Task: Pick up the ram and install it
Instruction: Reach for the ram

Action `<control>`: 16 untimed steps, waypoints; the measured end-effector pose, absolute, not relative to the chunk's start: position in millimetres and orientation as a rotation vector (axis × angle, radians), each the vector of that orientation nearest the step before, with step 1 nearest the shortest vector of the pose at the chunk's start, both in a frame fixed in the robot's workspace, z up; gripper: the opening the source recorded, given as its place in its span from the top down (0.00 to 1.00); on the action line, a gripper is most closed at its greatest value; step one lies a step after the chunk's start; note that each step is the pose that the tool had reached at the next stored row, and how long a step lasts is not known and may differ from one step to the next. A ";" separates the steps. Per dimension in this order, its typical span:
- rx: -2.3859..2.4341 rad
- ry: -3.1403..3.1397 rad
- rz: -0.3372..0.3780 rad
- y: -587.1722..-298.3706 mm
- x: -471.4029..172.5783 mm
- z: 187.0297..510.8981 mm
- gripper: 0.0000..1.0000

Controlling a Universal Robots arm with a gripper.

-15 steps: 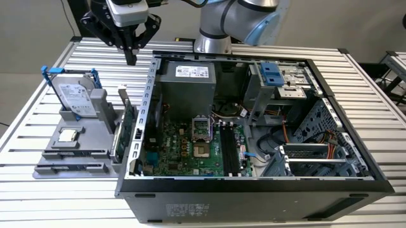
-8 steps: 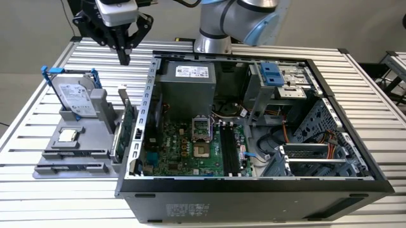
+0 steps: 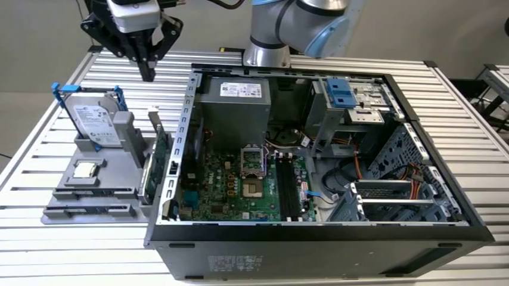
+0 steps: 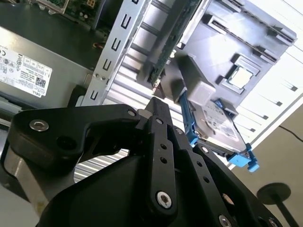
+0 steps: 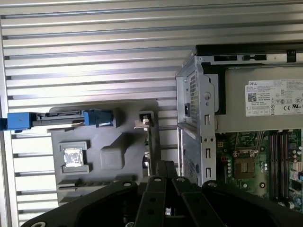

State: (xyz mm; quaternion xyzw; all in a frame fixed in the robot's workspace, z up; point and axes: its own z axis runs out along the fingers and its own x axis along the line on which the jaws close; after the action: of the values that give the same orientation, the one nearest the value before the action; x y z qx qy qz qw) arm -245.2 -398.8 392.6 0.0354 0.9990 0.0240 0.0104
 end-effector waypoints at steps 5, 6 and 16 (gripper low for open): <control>0.110 3.118 0.075 -398.8 -250.9 392.6 1.00; 0.110 3.118 0.075 -398.8 -252.0 392.6 1.00; 0.110 3.118 0.075 -398.8 -261.6 392.6 1.00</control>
State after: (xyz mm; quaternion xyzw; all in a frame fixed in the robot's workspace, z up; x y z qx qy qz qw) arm -261.6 -398.8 392.6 0.0354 0.9990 0.0240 0.0103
